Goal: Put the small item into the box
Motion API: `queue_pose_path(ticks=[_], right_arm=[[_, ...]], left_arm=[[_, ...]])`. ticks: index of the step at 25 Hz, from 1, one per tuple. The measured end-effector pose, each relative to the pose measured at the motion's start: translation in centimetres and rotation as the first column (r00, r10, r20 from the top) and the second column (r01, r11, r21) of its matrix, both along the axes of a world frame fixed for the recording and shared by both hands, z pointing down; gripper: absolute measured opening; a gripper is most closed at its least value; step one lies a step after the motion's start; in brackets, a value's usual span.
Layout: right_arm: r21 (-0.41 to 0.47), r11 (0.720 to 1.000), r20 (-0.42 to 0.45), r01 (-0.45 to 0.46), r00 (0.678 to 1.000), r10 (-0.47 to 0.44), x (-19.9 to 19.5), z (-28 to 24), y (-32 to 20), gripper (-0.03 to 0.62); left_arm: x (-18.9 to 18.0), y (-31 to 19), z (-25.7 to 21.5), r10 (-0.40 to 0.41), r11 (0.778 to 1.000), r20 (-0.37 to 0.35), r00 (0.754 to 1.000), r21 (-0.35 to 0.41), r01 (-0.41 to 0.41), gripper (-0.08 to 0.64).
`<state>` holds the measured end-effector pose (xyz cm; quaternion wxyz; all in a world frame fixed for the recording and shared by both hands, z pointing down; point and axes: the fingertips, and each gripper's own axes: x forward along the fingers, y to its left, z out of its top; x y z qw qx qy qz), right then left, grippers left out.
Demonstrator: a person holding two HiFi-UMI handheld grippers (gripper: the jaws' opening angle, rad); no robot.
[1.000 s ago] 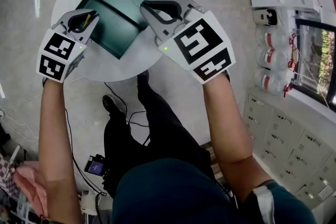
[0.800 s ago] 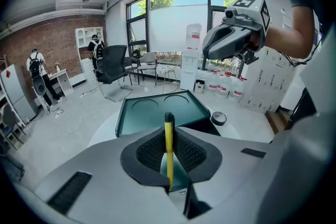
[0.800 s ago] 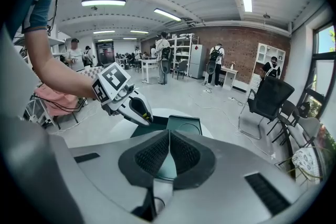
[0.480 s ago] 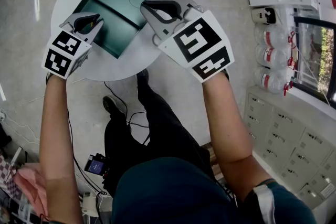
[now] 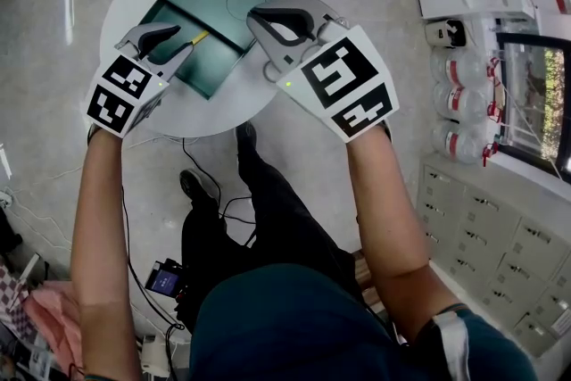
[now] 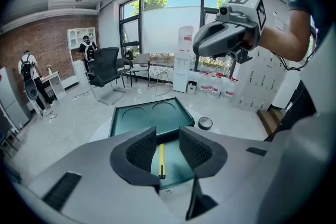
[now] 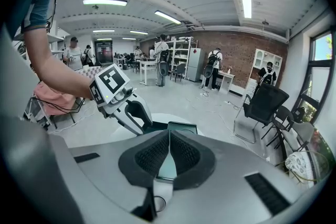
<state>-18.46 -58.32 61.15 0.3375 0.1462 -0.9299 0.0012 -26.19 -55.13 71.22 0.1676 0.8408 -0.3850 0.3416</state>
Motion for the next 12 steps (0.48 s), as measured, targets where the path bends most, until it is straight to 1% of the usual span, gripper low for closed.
queue_pose_path(ticks=[3,6,9,12], right_arm=[[0.014,1.0,0.012,-0.003,1.0,0.003,-0.2,-2.5,0.7,0.038],[0.038,0.999,0.032,-0.008,0.999,0.007,-0.2,-5.8,1.4,0.038],[0.063,0.998,0.062,-0.015,0.998,0.011,-0.4,-9.4,2.4,0.038],[0.06,0.998,0.107,-0.023,0.994,0.016,-0.6,-12.8,3.8,0.038]], left_arm=[[-0.2,0.8,-3.6,0.005,0.999,0.006,1.0,0.033,-0.006,0.13],[-0.5,1.8,-8.2,-0.003,0.996,0.01,1.0,0.086,0.002,0.13],[-1.2,3.2,-13.2,-0.022,0.987,0.013,1.0,0.156,0.02,0.129],[-1.8,5.1,-18.0,-0.036,0.975,0.013,0.999,0.218,0.032,0.126]])
